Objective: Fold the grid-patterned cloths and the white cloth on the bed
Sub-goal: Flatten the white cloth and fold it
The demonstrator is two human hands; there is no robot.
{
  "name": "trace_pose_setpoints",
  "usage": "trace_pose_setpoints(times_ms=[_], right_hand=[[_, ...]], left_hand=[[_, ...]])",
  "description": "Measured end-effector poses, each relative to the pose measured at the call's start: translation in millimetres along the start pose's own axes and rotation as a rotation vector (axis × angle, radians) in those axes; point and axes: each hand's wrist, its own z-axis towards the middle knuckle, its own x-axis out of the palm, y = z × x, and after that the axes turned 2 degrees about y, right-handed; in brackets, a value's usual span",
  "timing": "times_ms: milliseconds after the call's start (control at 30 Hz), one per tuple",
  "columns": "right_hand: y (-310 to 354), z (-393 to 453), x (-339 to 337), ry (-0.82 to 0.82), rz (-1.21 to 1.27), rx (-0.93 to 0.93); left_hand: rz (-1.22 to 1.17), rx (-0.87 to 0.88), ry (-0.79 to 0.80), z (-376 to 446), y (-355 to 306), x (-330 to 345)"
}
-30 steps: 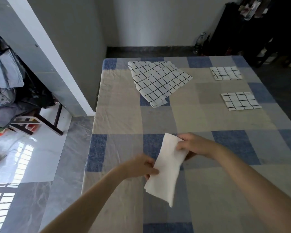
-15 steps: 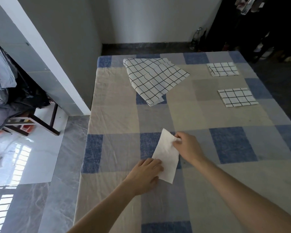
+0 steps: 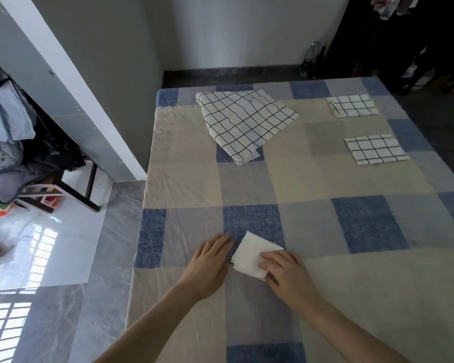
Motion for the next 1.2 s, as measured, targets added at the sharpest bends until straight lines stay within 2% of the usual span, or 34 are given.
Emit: trace_pose_setpoints(times_ms=[100,267,500,667,833,1000,1100,1200], right_hand=[[-3,-4,2,-0.018,0.004,-0.009],[-4,-7,1,-0.071,0.053,-0.016],[-6,-15,2,-0.059,0.085,-0.026],[-7,-19,2,-0.070,0.103,-0.023],[-13,-26,5,-0.060,0.099,-0.018],[-13,-33,1,-0.091,0.123,0.040],[-11,-31,0,-0.144,0.117,0.135],[-12,-21,1,-0.067,0.029,0.246]], left_hand=[[-0.041,-0.020,-0.042,4,-10,-5],[-0.037,0.067,-0.059,19,-31,-10],[0.156,0.249,0.054,35,-42,6],[0.195,0.288,0.104,35,-44,14],[0.202,0.188,0.164,34,-41,17],[0.219,0.167,0.234,40,-38,10],[0.210,0.125,0.330,43,-39,9],[0.235,0.088,0.428,47,-43,2]])
